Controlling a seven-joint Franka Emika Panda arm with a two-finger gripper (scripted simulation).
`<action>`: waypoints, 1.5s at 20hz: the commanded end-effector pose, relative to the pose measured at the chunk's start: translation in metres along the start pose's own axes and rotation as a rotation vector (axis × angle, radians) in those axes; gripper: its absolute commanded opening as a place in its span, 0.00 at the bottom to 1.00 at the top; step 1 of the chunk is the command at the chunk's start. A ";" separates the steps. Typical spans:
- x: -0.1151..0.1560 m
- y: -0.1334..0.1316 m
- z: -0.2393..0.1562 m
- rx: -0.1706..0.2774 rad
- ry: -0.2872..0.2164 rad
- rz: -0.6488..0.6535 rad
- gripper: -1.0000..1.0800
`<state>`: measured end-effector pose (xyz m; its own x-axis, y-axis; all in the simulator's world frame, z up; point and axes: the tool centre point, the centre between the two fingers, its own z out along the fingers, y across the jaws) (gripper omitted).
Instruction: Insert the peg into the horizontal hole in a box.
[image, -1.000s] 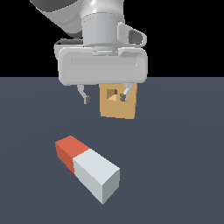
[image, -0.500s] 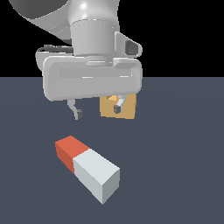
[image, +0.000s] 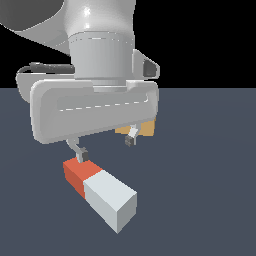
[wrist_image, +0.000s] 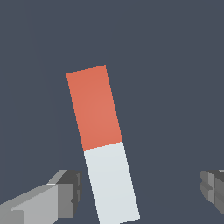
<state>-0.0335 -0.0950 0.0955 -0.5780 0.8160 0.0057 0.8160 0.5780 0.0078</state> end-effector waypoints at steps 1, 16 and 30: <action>-0.008 -0.006 0.006 0.002 -0.001 -0.053 0.96; -0.038 -0.019 0.024 0.008 -0.005 -0.221 0.96; -0.038 -0.019 0.045 0.009 -0.005 -0.223 0.96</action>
<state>-0.0264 -0.1370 0.0573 -0.7436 0.6686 -0.0010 0.6686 0.7436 0.0004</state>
